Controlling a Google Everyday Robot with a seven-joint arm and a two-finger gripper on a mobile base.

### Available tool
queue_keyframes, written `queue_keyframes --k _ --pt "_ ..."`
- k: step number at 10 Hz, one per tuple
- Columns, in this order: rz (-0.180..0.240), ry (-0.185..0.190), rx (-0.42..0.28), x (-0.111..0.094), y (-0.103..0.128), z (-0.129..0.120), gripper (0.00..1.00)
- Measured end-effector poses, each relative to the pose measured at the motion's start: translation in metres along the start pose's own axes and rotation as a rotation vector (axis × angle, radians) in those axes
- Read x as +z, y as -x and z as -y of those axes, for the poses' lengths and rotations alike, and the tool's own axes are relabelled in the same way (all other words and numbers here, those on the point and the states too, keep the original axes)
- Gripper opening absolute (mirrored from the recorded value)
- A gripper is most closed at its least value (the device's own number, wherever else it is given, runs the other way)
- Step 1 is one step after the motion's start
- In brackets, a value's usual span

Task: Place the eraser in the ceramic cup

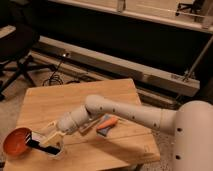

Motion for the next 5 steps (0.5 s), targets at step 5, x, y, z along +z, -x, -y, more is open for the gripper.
queue_keyframes --k 5 --pt "0.033 0.019 -0.047 -0.0031 -0.0020 -0.0047 0.80"
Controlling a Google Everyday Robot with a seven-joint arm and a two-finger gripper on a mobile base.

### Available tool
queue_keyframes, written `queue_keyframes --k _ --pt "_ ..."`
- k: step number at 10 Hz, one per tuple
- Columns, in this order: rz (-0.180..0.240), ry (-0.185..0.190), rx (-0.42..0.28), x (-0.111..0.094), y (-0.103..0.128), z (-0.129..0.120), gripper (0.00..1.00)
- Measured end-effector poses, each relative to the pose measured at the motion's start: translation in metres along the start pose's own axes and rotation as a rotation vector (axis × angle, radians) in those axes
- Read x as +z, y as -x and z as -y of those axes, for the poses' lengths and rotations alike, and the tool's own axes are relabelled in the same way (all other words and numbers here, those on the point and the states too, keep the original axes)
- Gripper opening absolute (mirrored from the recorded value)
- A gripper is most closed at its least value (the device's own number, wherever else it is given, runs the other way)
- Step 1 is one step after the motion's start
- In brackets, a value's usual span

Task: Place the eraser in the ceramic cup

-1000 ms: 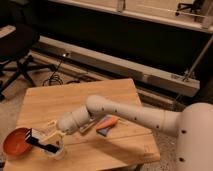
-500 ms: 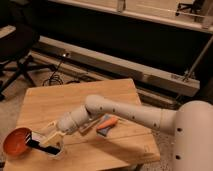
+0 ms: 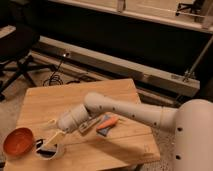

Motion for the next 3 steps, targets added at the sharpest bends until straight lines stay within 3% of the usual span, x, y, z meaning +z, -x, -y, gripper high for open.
queue_keyframes --k 3 --pt "0.001 0.014 -0.020 -0.0014 -0.0042 -0.0020 0.80"
